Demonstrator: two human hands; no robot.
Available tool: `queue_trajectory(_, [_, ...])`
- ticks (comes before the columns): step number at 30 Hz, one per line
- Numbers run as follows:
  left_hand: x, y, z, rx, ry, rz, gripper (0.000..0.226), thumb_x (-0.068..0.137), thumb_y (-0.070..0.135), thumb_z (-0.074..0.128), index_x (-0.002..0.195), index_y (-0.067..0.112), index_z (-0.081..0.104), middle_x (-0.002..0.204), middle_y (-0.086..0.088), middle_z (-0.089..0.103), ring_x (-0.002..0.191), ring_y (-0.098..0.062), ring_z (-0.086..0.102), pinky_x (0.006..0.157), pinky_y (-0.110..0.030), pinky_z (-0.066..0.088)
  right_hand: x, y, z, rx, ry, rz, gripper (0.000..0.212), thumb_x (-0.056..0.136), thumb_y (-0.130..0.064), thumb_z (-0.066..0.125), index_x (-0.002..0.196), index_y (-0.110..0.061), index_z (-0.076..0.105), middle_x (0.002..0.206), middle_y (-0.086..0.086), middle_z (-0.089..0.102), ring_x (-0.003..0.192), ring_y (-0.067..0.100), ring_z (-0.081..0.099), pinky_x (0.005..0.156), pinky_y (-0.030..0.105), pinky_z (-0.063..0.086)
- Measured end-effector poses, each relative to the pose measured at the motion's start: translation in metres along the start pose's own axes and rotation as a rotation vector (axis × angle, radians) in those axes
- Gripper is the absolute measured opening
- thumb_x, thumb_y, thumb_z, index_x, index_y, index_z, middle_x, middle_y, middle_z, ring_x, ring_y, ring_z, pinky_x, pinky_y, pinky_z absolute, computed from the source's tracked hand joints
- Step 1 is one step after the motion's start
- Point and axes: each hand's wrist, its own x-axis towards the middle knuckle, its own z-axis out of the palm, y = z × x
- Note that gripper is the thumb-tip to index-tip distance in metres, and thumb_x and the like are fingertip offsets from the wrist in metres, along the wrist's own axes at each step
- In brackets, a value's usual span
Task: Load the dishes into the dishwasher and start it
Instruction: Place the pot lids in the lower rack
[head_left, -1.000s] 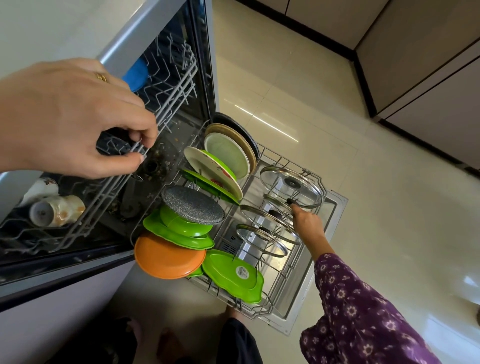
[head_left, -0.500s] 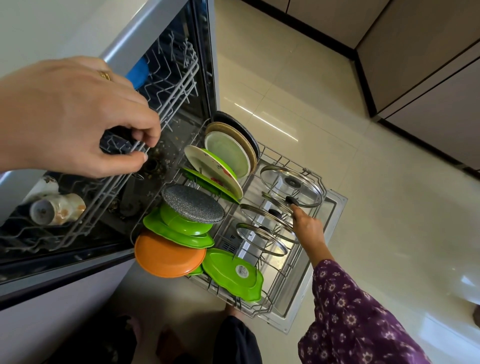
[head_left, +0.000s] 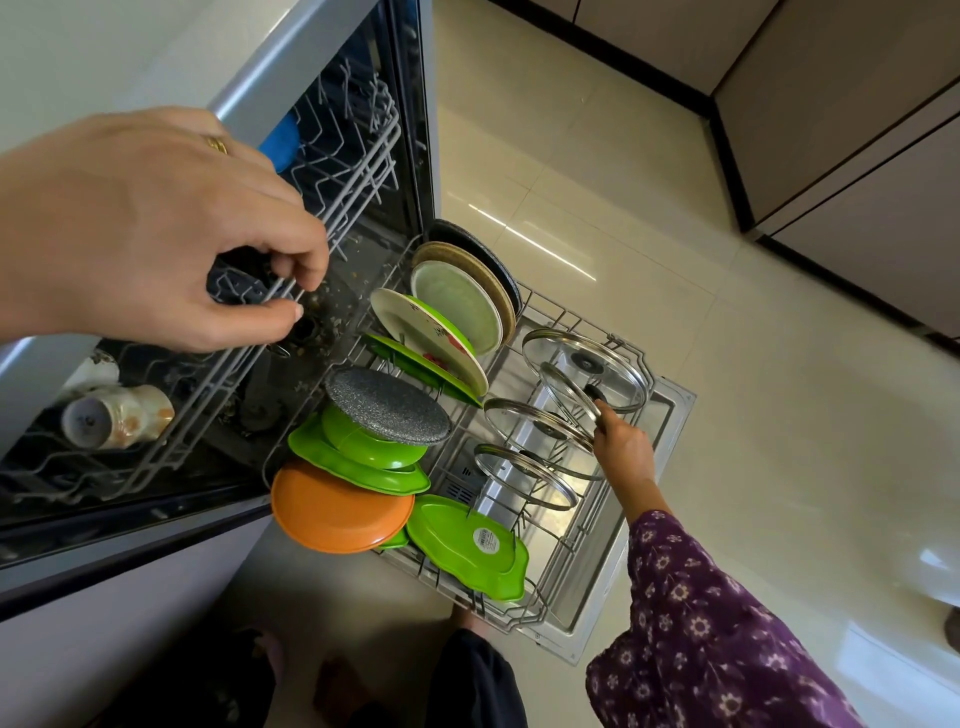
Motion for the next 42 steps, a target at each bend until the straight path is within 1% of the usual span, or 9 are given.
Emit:
queue_trajectory(4, [0.0, -0.004, 0.0, 0.007, -0.042, -0.021, 0.036, 0.067, 0.049, 0.046, 0.073, 0.022, 0.068, 0.063, 0.001, 0.061, 0.062, -0.031, 0.061, 0.064, -0.053, 0.05, 0.014, 0.004, -0.007, -0.011, -0.028, -0.022, 0.044, 0.097, -0.011, 0.047, 0.14, -0.012, 0.042, 0.072, 0.006, 0.059, 0.06, 0.019, 0.058, 0.062, 0.032, 0.055])
queue_trajectory(7, [0.0, -0.008, 0.004, 0.039, -0.057, -0.016, 0.024, 0.066, 0.044, 0.055, 0.073, 0.024, 0.067, 0.064, 0.004, 0.06, 0.063, -0.028, 0.061, 0.066, -0.05, 0.049, 0.024, 0.007, -0.017, -0.032, -0.054, -0.044, 0.038, 0.097, -0.011, 0.047, 0.134, -0.013, 0.049, 0.074, 0.008, 0.062, 0.06, 0.02, 0.061, 0.065, 0.034, 0.057])
queue_trajectory(12, [-0.001, -0.024, 0.015, 0.05, -0.064, -0.06, 0.017, 0.068, 0.039, 0.071, 0.081, 0.029, 0.066, 0.071, 0.006, 0.06, 0.07, -0.029, 0.06, 0.07, -0.051, 0.048, 0.033, 0.009, -0.029, -0.046, -0.117, -0.088, 0.026, 0.096, -0.012, 0.049, 0.121, -0.012, 0.055, 0.075, 0.005, 0.06, 0.059, 0.016, 0.059, 0.063, 0.027, 0.054])
queue_trajectory(14, [0.0, -0.029, 0.017, 0.091, -0.078, -0.049, 0.021, 0.064, 0.037, 0.079, 0.08, 0.031, 0.066, 0.069, 0.007, 0.06, 0.069, -0.029, 0.06, 0.069, -0.05, 0.048, 0.032, 0.009, -0.029, -0.068, -0.129, -0.098, 0.029, 0.097, -0.015, 0.047, 0.126, -0.013, 0.052, 0.079, 0.007, 0.062, 0.063, 0.018, 0.062, 0.066, 0.031, 0.057])
queue_trajectory(18, [0.002, -0.031, 0.017, 0.116, -0.074, -0.026, 0.022, 0.062, 0.04, 0.078, 0.079, 0.033, 0.066, 0.068, 0.009, 0.061, 0.068, -0.027, 0.061, 0.069, -0.049, 0.048, 0.022, 0.006, -0.023, -0.099, -0.082, -0.104, 0.041, 0.099, -0.019, 0.042, 0.14, -0.02, 0.037, 0.077, 0.006, 0.063, 0.061, 0.019, 0.063, 0.064, 0.036, 0.058])
queue_trajectory(21, [0.002, -0.031, 0.018, 0.101, -0.061, -0.03, 0.023, 0.063, 0.038, 0.079, 0.081, 0.031, 0.067, 0.071, 0.007, 0.061, 0.071, -0.029, 0.061, 0.071, -0.051, 0.048, 0.02, 0.003, -0.02, -0.079, -0.053, -0.113, 0.041, 0.099, -0.016, 0.043, 0.14, -0.016, 0.038, 0.072, 0.005, 0.06, 0.058, 0.017, 0.06, 0.06, 0.034, 0.057])
queue_trajectory(34, [0.003, -0.018, 0.015, 0.047, 0.01, -0.001, 0.024, 0.057, 0.02, 0.086, 0.074, 0.023, 0.068, 0.064, 0.0, 0.061, 0.063, -0.032, 0.06, 0.066, -0.053, 0.049, 0.031, 0.002, -0.029, -0.094, -0.088, -0.166, 0.04, 0.098, -0.014, 0.045, 0.138, -0.016, 0.043, 0.076, 0.007, 0.061, 0.059, 0.017, 0.06, 0.062, 0.033, 0.057])
queue_trajectory(38, [0.004, -0.014, 0.011, 0.043, 0.036, 0.007, 0.022, 0.058, 0.018, 0.085, 0.071, 0.023, 0.068, 0.061, 0.001, 0.06, 0.061, -0.031, 0.06, 0.064, -0.052, 0.05, 0.022, 0.003, -0.025, -0.088, -0.056, -0.184, 0.039, 0.097, -0.011, 0.046, 0.136, -0.014, 0.045, 0.069, 0.001, 0.056, 0.054, 0.013, 0.056, 0.057, 0.026, 0.054])
queue_trajectory(42, [0.003, -0.016, 0.015, 0.033, 0.046, 0.003, 0.022, 0.059, 0.017, 0.086, 0.074, 0.018, 0.069, 0.064, -0.003, 0.062, 0.065, -0.033, 0.061, 0.067, -0.054, 0.049, 0.015, 0.003, -0.022, -0.063, 0.001, -0.18, 0.04, 0.096, -0.009, 0.047, 0.136, -0.011, 0.046, 0.067, 0.0, 0.052, 0.052, 0.015, 0.054, 0.055, 0.029, 0.053])
